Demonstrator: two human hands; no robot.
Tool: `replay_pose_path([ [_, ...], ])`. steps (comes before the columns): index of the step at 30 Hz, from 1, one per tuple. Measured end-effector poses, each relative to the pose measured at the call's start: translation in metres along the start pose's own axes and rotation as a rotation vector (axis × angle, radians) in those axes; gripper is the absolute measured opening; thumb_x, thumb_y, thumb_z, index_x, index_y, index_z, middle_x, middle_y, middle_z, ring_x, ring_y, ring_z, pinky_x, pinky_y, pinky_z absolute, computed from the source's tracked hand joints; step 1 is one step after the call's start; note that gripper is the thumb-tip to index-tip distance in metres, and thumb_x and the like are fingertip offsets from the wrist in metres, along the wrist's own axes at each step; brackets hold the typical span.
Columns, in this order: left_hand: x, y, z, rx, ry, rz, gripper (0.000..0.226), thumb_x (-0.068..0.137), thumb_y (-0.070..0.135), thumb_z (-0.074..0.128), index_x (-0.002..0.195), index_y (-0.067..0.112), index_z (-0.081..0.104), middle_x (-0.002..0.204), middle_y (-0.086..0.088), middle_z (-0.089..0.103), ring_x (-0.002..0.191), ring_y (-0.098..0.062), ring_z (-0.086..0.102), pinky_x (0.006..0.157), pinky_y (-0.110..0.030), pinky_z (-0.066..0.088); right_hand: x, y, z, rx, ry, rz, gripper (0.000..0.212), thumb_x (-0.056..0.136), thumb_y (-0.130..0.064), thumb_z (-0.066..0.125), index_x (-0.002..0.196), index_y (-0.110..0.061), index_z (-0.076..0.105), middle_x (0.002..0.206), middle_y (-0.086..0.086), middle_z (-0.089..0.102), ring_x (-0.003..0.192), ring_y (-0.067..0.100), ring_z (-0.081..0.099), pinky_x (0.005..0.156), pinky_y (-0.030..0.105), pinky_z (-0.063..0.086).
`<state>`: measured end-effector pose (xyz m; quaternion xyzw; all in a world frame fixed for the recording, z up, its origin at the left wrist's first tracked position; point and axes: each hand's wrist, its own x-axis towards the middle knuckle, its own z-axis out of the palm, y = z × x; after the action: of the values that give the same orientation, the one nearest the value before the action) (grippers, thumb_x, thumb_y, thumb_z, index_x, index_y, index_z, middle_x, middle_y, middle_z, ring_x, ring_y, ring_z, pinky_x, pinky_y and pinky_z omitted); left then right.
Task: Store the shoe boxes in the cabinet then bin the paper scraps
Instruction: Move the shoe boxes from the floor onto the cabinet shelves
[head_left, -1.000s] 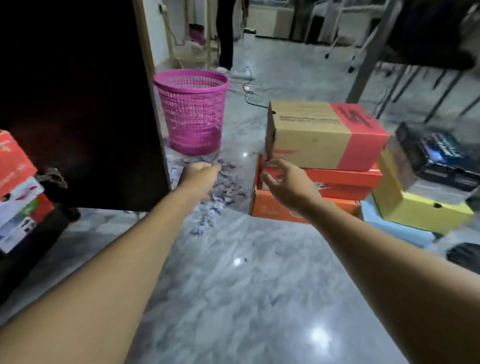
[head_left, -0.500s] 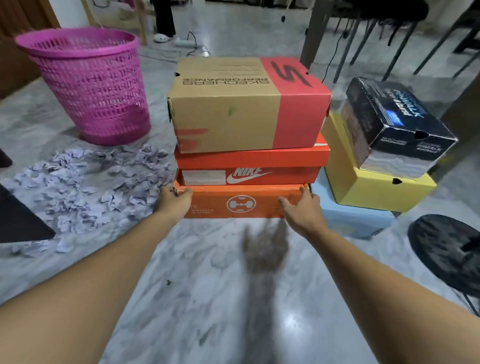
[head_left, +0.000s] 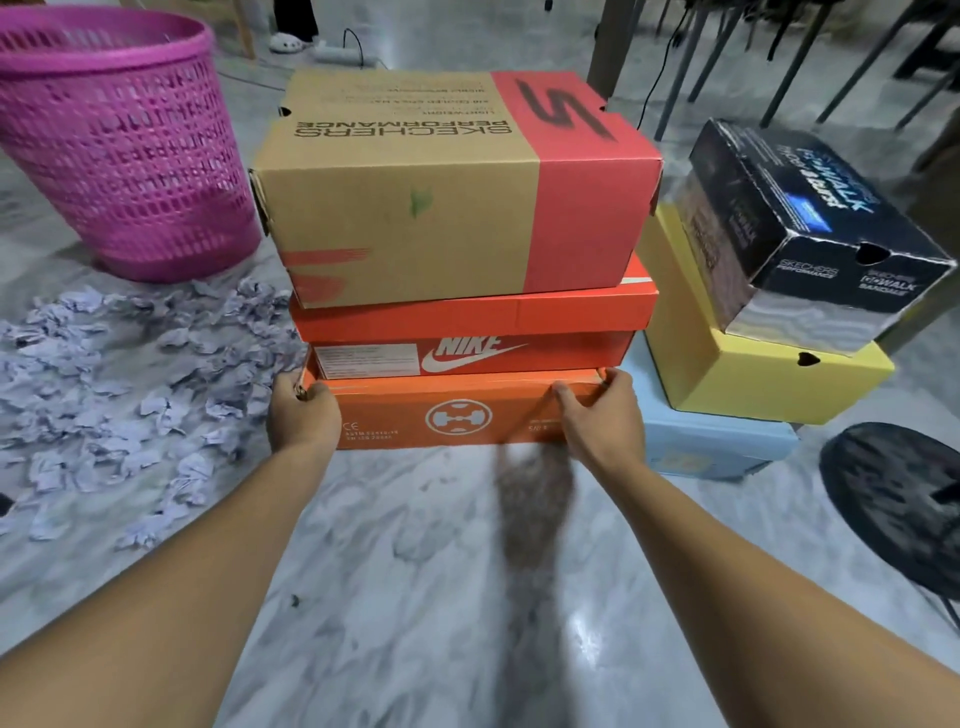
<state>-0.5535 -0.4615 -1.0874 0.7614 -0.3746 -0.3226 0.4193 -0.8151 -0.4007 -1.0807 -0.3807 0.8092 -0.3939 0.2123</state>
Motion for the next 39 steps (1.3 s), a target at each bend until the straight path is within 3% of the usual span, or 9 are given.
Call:
replay_pose_path([
  [7, -0.032, -0.025, -0.041, 0.001, -0.052, -0.007, 0.008, 0.095, 0.020, 0.043, 0.100, 0.019, 0.048, 0.097, -0.010, 0.059, 0.086, -0.030, 0.055, 0.075, -0.037, 0.043, -0.054, 0.009, -0.014, 0.045, 0.075, 0.088, 0.048, 0.090, -0.040, 0.065, 0.127, -0.013, 0.051, 0.121, 0.006, 0.063, 0.113, 0.028, 0.059, 0.087, 0.033, 0.041],
  [11, -0.059, -0.046, -0.076, 0.026, -0.086, 0.011, 0.009, 0.097, 0.020, 0.042, 0.105, 0.017, 0.047, 0.093, -0.010, 0.056, 0.079, -0.029, 0.052, 0.070, -0.033, 0.036, -0.102, 0.018, -0.020, 0.044, 0.119, 0.128, 0.045, 0.088, -0.042, 0.067, 0.122, -0.016, 0.054, 0.118, 0.004, 0.065, 0.110, 0.026, 0.060, 0.082, 0.030, 0.038],
  [15, -0.084, -0.058, -0.115, 0.085, -0.119, -0.033, 0.029, 0.097, 0.020, 0.043, 0.126, 0.016, 0.047, 0.112, -0.016, 0.059, 0.099, -0.036, 0.057, 0.080, -0.037, 0.040, -0.151, 0.017, -0.030, 0.007, 0.090, 0.162, 0.041, 0.089, -0.040, 0.066, 0.118, -0.016, 0.052, 0.109, 0.003, 0.064, 0.103, 0.026, 0.061, 0.080, 0.030, 0.039],
  [19, -0.107, -0.073, -0.154, 0.108, -0.133, -0.101, 0.030, 0.097, 0.018, 0.044, 0.127, 0.016, 0.046, 0.117, -0.019, 0.060, 0.105, -0.040, 0.057, 0.083, -0.039, 0.041, -0.188, 0.014, -0.036, 0.003, 0.026, 0.193, 0.037, 0.088, -0.034, 0.066, 0.116, -0.013, 0.051, 0.096, -0.002, 0.056, 0.091, 0.022, 0.056, 0.076, 0.029, 0.038],
  [25, -0.145, -0.102, -0.197, 0.098, -0.026, -0.134, 0.019, 0.098, 0.016, 0.041, 0.116, 0.012, 0.045, 0.096, -0.016, 0.055, 0.082, -0.032, 0.051, 0.071, -0.037, 0.037, -0.225, 0.030, -0.040, -0.031, -0.081, 0.081, 0.034, 0.086, -0.040, 0.067, 0.105, -0.020, 0.047, 0.096, -0.006, 0.056, 0.087, 0.018, 0.054, 0.076, 0.030, 0.038],
  [39, -0.224, -0.162, -0.278, 0.023, 0.373, -0.295, 0.026, 0.097, 0.011, 0.043, 0.122, 0.008, 0.048, 0.105, -0.016, 0.055, 0.086, -0.030, 0.046, 0.075, -0.034, 0.032, -0.292, 0.026, -0.015, 0.085, -0.293, -0.116, 0.036, 0.083, -0.043, 0.068, 0.106, -0.025, 0.048, 0.107, -0.006, 0.059, 0.086, 0.014, 0.054, 0.078, 0.028, 0.036],
])
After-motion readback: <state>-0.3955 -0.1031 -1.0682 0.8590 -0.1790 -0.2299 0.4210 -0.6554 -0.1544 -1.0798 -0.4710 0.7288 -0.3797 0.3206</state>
